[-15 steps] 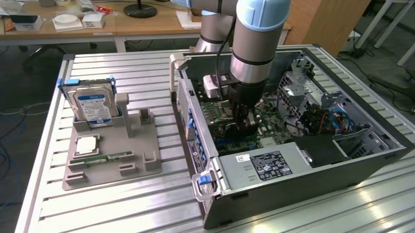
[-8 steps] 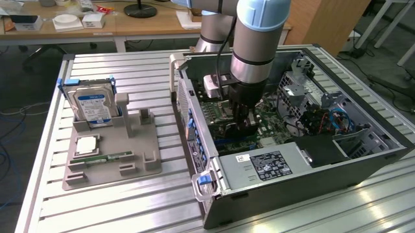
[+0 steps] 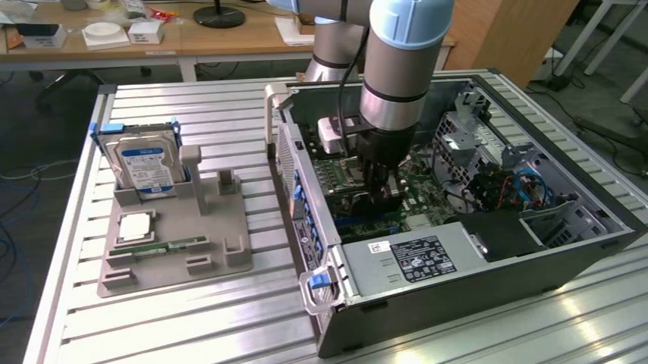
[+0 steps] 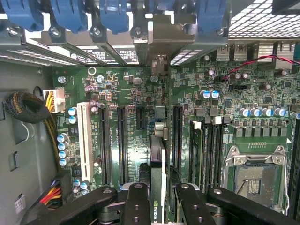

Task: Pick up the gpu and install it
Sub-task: 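Insert the gpu into the slot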

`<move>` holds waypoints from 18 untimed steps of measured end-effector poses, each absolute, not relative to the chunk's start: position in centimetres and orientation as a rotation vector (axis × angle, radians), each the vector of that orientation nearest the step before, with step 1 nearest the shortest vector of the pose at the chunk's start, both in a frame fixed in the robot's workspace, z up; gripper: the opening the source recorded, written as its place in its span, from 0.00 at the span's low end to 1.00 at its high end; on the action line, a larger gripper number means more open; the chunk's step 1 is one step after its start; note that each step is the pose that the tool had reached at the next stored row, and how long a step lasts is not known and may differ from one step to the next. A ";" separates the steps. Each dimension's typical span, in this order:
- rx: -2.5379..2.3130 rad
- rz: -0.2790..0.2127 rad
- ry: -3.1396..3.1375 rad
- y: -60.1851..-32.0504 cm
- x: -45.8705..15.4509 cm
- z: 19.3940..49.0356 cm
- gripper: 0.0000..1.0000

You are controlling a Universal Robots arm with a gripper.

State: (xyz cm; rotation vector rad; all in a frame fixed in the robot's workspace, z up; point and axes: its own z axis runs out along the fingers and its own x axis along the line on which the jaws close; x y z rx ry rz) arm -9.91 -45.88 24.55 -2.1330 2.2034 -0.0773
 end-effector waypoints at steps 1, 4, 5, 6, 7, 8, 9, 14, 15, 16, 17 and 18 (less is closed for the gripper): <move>-2.133 -0.077 2.203 -45.9 -9.9 24.5 0.26; -2.133 -0.077 2.203 -45.9 -9.9 24.4 0.26; -2.133 -0.077 2.203 -45.9 -9.9 24.4 0.26; -2.133 -0.077 2.203 -45.9 -9.9 24.3 0.26; -2.133 -0.077 2.203 -45.9 -9.9 24.3 0.26; -2.133 -0.077 2.203 -45.9 -9.9 24.3 0.26; -2.133 -0.077 2.203 -45.9 -9.9 24.3 0.26; -2.133 -0.077 2.203 -45.9 -9.9 24.3 0.26; -2.133 -0.077 2.203 -45.9 -9.9 24.3 0.26; -2.133 -0.077 2.203 -45.9 -9.9 24.3 0.26; -2.133 -0.077 2.203 -45.9 -9.9 24.3 0.26; -2.133 -0.077 2.203 -45.9 -9.9 24.3 0.26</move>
